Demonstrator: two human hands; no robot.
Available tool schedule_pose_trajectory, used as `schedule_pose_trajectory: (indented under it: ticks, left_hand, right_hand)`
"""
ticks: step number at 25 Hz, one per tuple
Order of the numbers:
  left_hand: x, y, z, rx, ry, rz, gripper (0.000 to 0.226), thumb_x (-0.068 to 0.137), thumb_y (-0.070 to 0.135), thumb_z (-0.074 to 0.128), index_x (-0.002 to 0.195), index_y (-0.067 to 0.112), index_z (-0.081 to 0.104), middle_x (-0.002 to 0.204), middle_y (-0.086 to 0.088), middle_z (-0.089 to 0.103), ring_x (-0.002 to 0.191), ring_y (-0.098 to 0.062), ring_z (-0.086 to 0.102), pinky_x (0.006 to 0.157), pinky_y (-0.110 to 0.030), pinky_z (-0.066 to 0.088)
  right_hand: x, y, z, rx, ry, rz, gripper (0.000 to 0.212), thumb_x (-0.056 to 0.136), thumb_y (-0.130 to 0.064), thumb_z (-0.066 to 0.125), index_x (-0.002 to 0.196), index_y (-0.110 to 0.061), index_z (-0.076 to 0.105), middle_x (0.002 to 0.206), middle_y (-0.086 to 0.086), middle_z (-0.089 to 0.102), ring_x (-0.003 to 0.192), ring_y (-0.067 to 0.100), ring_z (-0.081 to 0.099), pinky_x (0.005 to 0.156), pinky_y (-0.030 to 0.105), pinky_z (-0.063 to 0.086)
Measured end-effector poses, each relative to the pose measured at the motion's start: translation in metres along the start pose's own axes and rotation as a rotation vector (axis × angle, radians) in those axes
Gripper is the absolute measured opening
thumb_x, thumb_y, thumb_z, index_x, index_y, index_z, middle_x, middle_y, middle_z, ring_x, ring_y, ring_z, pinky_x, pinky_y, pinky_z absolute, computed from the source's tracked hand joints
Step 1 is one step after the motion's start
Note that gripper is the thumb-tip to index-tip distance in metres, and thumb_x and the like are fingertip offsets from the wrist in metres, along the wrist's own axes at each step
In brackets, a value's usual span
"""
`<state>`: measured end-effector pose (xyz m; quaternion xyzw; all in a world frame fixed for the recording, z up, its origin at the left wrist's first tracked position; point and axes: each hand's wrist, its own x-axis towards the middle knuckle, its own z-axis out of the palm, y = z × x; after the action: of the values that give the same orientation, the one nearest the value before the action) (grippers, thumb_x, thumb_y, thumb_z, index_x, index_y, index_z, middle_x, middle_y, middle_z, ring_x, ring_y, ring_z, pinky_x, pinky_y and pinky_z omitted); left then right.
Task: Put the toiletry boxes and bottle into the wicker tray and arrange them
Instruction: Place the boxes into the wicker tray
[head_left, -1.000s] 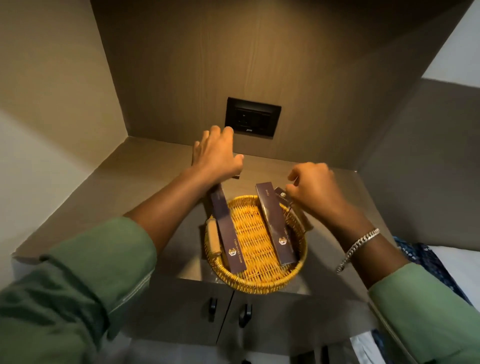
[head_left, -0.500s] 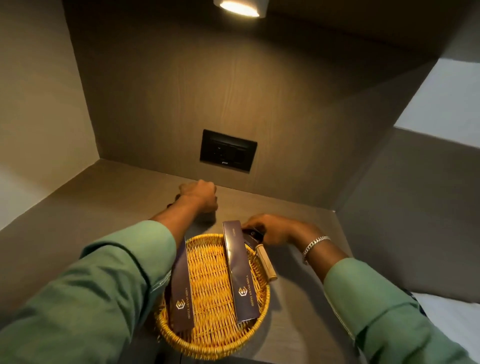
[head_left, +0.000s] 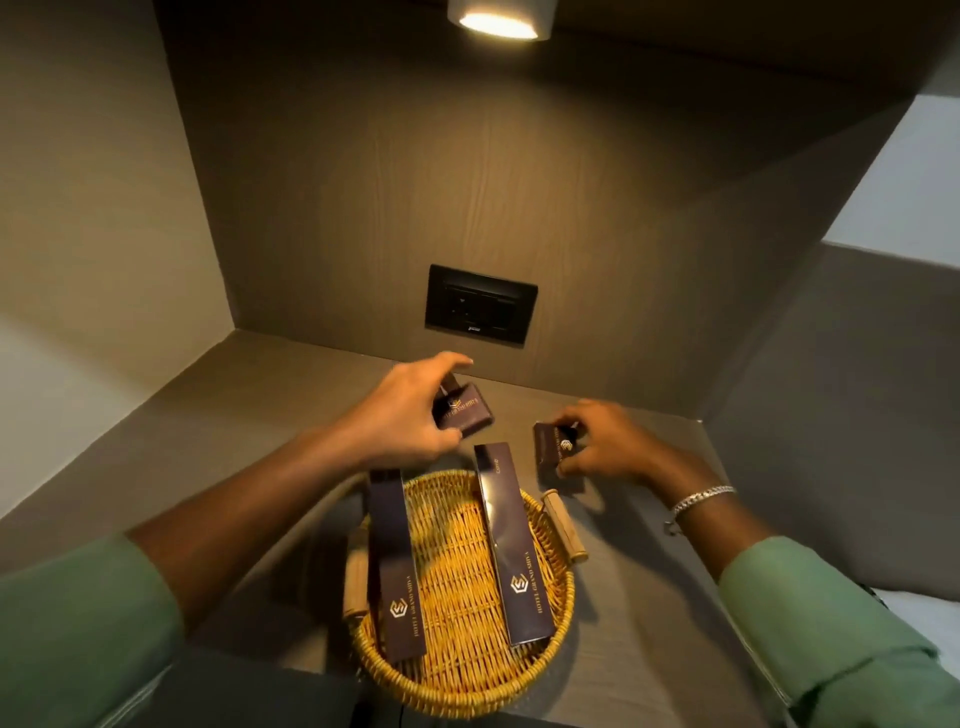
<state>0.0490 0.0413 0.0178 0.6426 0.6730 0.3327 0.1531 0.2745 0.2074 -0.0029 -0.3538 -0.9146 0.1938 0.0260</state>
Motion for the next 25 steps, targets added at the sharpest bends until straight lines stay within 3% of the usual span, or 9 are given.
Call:
schedule_pose_trajectory:
  ticks: [3,5,7,9,12,17,21,25]
  left_hand:
    - [-0.037,0.017,0.014,0.045,-0.078,-0.009,0.097,0.07,0.027,0.078,0.141,0.043,0.015,0.109,0.01,0.053,0.088,-0.007,0.058,0.067,-0.019,0.052]
    - [-0.054,0.021,0.026,0.159,-0.141,-0.021,0.096,0.07,0.029,0.078,0.14,0.041,0.014,0.108,0.006,0.059,0.092,-0.01,0.058,0.086,-0.039,0.054]
    - [-0.064,0.018,0.034,0.288,-0.224,-0.035,0.084,0.073,0.034,0.074,0.139,0.031,0.022,0.117,0.003,0.062,0.106,-0.017,0.057,0.11,-0.056,0.031]
    - [-0.067,0.016,0.037,0.378,-0.325,-0.015,0.072,0.076,0.037,0.07,0.135,0.024,0.032,0.126,-0.001,0.06,0.121,-0.021,0.052,0.115,-0.061,0.005]
    - [-0.067,0.019,0.04,0.461,-0.408,0.053,0.05,0.077,0.034,0.069,0.121,0.02,0.049,0.121,-0.001,0.062,0.121,-0.022,0.051,0.115,-0.063,-0.003]
    - [-0.065,0.028,0.042,0.504,-0.433,0.117,0.029,0.076,0.036,0.074,0.097,0.023,0.06,0.088,0.009,0.056,0.107,-0.02,0.057,0.116,-0.06,0.004]
    - [-0.066,0.029,0.044,0.473,-0.456,0.142,0.036,0.075,0.035,0.075,0.107,0.022,0.063,0.109,0.002,0.066,0.115,-0.021,0.054,0.116,-0.057,0.008]
    - [-0.066,0.025,0.049,0.468,-0.423,0.176,0.041,0.075,0.036,0.076,0.112,0.022,0.064,0.11,0.002,0.067,0.112,-0.02,0.056,0.113,-0.053,0.018]
  right_hand:
    - [-0.025,-0.021,-0.015,0.028,0.201,-0.053,0.057,0.064,-0.033,0.084,0.116,-0.019,0.065,0.106,0.003,0.064,0.098,0.019,0.06,0.08,0.028,0.047]
    - [-0.051,-0.045,-0.016,0.092,0.269,-0.046,0.056,0.061,-0.047,0.08,0.111,-0.026,0.065,0.102,-0.005,0.061,0.092,0.01,0.057,0.073,0.027,0.046]
    - [-0.078,-0.071,-0.008,0.116,0.258,-0.018,0.057,0.059,-0.059,0.073,0.108,-0.031,0.065,0.097,-0.012,0.058,0.087,0.003,0.053,0.065,0.023,0.041]
    - [-0.105,-0.095,0.011,0.114,0.215,0.012,0.057,0.058,-0.064,0.067,0.106,-0.032,0.066,0.088,-0.017,0.058,0.078,0.001,0.053,0.058,0.02,0.039]
    - [-0.136,-0.122,0.053,0.058,0.188,0.077,0.057,0.061,-0.067,0.065,0.108,-0.035,0.058,0.085,-0.018,0.057,0.075,0.003,0.053,0.057,0.02,0.042]
    - [-0.154,-0.141,0.107,-0.19,0.285,0.181,0.051,0.071,-0.069,0.058,0.104,-0.03,0.055,0.099,-0.003,0.066,0.094,0.018,0.052,0.065,0.031,0.045]
    - [-0.159,-0.144,0.125,-0.276,0.333,0.195,0.054,0.072,-0.074,0.051,0.093,-0.026,0.064,0.097,-0.001,0.069,0.095,0.02,0.052,0.066,0.031,0.044]
    - [-0.162,-0.139,0.13,-0.291,0.35,0.217,0.062,0.074,-0.078,0.045,0.099,-0.026,0.068,0.105,-0.001,0.068,0.1,0.018,0.05,0.07,0.031,0.045]
